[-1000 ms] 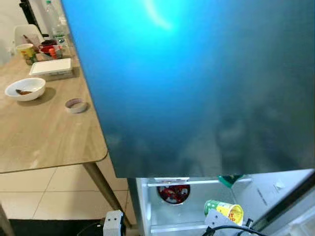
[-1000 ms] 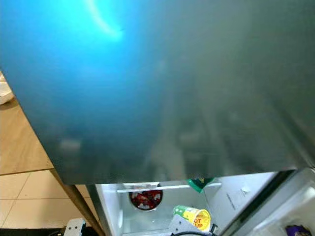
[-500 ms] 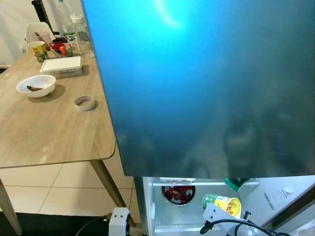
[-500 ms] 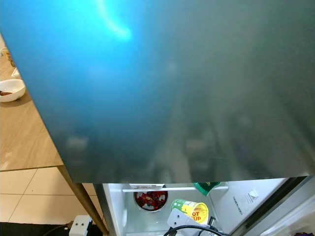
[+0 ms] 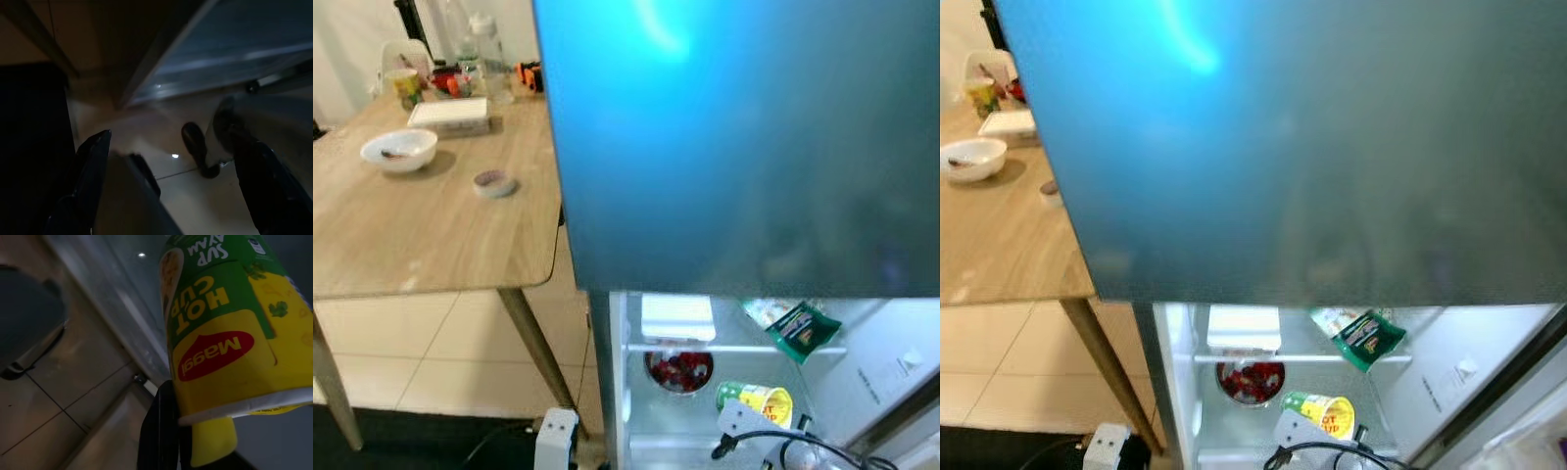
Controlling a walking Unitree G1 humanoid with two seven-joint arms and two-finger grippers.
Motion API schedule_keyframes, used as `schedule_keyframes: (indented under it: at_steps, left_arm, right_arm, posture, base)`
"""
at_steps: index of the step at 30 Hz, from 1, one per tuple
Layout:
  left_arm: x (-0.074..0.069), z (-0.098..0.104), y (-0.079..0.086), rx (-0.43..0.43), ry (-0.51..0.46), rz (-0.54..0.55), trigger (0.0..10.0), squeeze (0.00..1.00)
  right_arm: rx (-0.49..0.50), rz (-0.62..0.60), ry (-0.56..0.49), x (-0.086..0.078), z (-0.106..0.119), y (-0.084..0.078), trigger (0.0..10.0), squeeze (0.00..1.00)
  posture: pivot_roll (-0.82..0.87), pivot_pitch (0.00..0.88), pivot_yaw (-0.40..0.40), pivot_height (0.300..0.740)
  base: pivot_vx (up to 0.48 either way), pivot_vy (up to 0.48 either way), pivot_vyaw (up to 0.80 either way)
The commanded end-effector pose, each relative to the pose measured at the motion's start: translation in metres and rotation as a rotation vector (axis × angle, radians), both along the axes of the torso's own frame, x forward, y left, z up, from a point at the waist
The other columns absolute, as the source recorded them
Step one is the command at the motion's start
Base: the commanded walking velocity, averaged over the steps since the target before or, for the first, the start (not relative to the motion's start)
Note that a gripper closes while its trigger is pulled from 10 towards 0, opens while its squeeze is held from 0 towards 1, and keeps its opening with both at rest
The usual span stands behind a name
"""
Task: Restocking fridge
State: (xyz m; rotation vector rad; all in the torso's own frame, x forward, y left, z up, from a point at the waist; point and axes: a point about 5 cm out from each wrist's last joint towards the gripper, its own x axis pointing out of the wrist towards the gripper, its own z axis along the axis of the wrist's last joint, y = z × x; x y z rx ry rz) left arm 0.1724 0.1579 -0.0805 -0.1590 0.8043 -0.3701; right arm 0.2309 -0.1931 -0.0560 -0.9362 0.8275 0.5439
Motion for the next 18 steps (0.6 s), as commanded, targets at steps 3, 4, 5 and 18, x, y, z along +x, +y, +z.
schedule_keyframes:
  at_steps: [3, 4, 5, 18]
  left_arm:
    - [-0.001, 0.001, 0.000, 0.017, -0.028, -0.023, 10.0, 0.00]
    - [-0.001, 0.001, 0.000, 0.017, -0.028, -0.023, 10.0, 0.00]
    - [0.000, 0.002, 0.000, 0.019, -0.037, -0.029, 10.0, 0.00]
    - [0.018, 0.016, -0.003, 0.086, -0.186, -0.231, 10.0, 0.00]
  right_arm:
    - [-0.012, 0.005, 0.002, 0.002, 0.001, -0.002, 10.0, 0.00]
    - [-0.012, 0.005, 0.002, 0.002, 0.001, -0.002, 10.0, 0.00]
    - [-0.013, 0.007, 0.002, 0.002, 0.002, -0.002, 10.0, 0.00]
    - [-0.096, 0.067, -0.030, 0.024, 0.018, -0.013, 10.0, 0.00]
  posture:
    - [-0.06, 0.000, -0.001, 0.601]
    - [-0.06, 0.000, -0.001, 0.601]
    - [-0.06, 0.000, -0.001, 0.596]
    - [-0.06, 0.000, -0.002, 0.526]
  base:
    - [0.000, 0.000, 0.00]
    - [0.000, 0.000, 0.00]
    - [0.000, 0.000, 0.00]
    - [0.000, 0.000, 0.00]
